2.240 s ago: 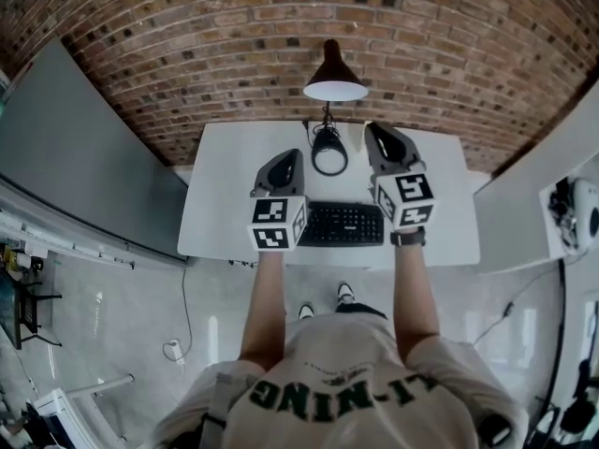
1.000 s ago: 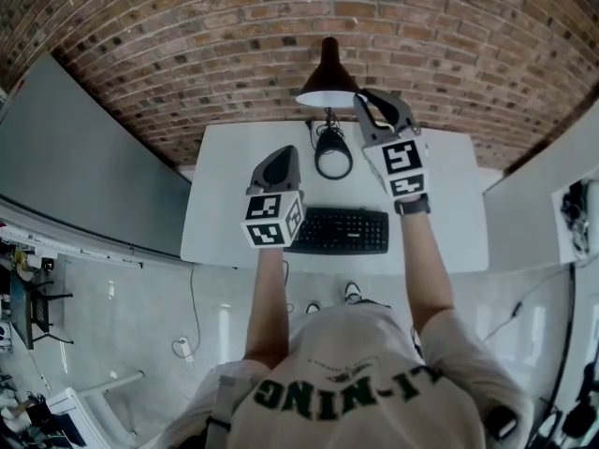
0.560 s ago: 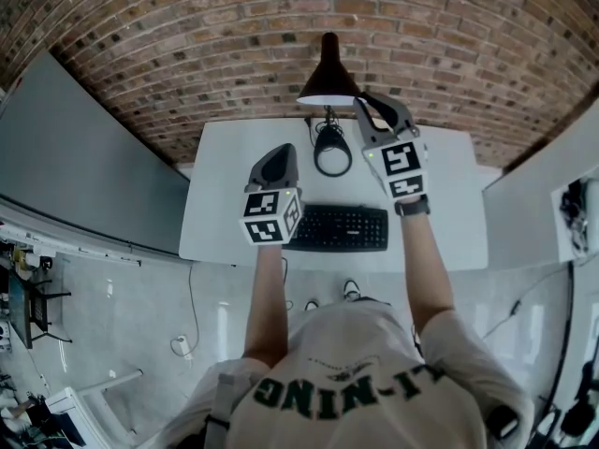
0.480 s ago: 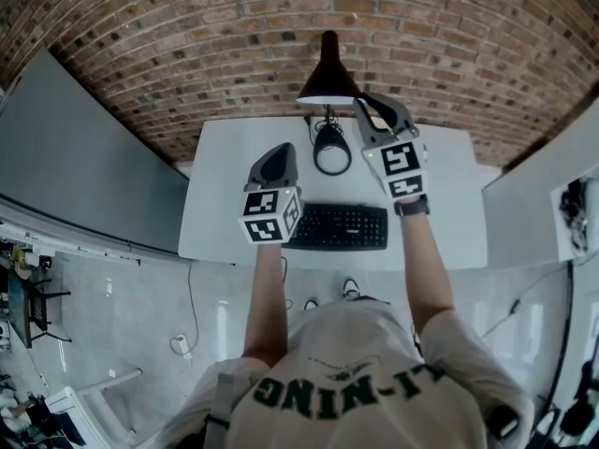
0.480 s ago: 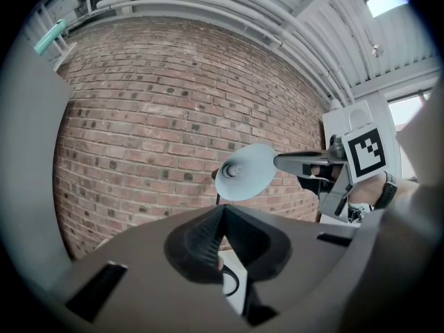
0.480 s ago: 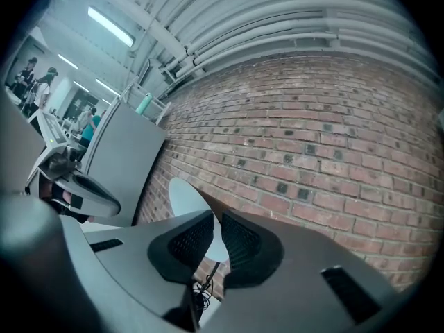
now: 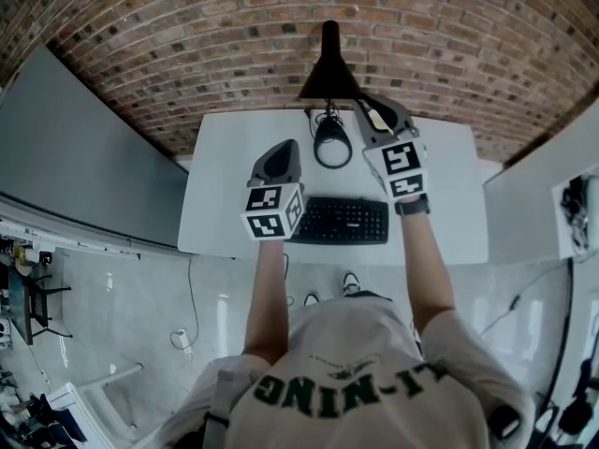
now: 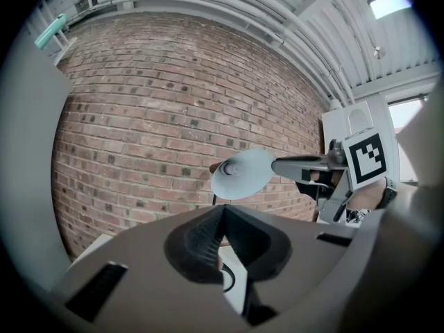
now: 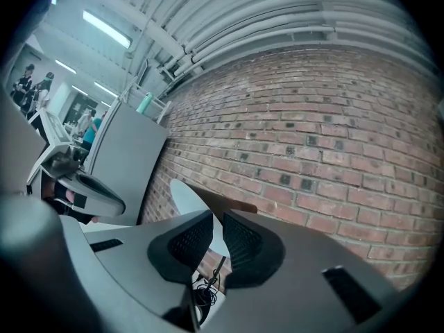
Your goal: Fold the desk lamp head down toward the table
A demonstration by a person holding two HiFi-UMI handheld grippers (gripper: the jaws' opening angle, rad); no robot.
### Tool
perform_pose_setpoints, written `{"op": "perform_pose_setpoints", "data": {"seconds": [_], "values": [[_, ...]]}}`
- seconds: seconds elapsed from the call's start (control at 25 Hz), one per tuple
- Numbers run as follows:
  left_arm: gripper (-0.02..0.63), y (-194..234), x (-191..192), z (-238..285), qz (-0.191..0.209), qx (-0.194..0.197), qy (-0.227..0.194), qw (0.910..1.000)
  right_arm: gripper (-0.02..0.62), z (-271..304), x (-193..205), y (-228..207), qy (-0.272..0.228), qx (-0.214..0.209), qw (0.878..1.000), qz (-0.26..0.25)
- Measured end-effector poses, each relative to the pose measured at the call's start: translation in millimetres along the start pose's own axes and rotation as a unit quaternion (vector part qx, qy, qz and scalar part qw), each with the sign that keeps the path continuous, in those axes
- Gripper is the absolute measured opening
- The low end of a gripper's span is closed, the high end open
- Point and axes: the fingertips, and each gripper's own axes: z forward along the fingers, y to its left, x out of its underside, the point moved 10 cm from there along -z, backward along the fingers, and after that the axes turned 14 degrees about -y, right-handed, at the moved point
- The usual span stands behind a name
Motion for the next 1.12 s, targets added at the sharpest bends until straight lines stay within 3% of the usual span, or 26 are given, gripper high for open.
{"op": "perform_pose_setpoints", "data": {"seconds": [0.48,1.12], "values": [[-0.003,-3,5,3,0.007,0.003,0.005,1.0,0.041,-4,16,7,0.016,-0.004,1.0,0.0],[-0.003,-2,11,3,0.009,0.003,0.004,0.9999,0.054,-6,68,22,0.054,-0.009,0.998,0.005]]}}
